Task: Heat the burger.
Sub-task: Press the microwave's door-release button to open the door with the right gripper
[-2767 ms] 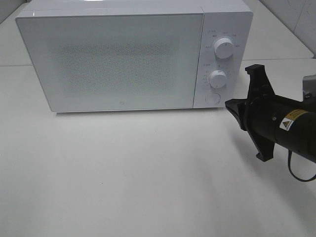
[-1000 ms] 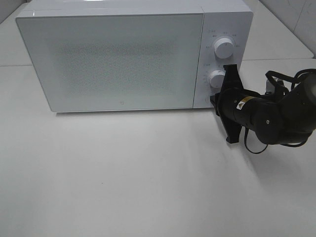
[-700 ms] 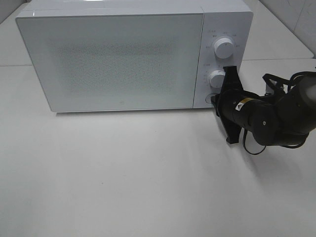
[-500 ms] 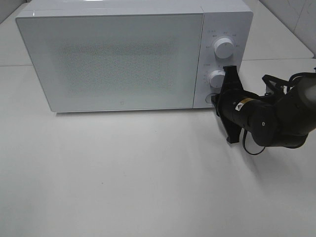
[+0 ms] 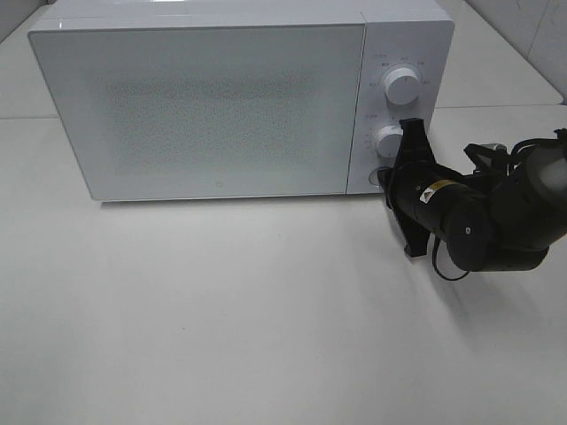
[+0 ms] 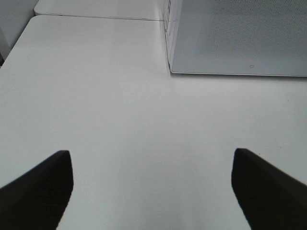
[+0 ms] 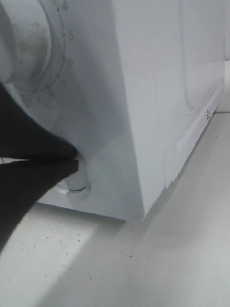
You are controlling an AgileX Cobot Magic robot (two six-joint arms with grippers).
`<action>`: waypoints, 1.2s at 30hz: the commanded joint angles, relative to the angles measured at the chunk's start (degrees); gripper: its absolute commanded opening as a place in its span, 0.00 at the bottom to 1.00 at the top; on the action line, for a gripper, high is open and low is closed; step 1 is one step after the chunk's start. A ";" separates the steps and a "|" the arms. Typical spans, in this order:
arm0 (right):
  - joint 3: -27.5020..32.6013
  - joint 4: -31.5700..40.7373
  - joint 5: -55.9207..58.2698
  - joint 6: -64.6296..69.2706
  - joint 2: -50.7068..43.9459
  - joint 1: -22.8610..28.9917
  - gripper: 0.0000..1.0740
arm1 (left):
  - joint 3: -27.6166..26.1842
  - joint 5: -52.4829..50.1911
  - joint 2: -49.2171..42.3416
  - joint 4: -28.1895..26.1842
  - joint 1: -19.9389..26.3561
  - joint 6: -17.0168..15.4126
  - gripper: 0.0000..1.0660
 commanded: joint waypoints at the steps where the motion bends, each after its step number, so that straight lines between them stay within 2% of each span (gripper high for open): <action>1: -1.49 3.84 -9.40 -1.32 -1.20 -0.86 0.00 | 0.00 -0.69 -0.29 -0.17 0.11 -0.34 0.77; 20: -9.51 6.07 -17.19 -4.13 3.32 -0.86 0.00 | 0.00 -0.69 -0.29 -0.17 0.11 -0.34 0.77; 28: -9.45 6.19 -16.67 -4.30 3.32 -0.86 0.00 | 0.00 -0.69 -0.29 -0.17 0.11 -0.34 0.77; 36: -8.02 5.96 -9.45 -4.24 1.72 -0.80 0.00 | 0.00 -0.69 -0.29 -0.17 0.11 -0.34 0.77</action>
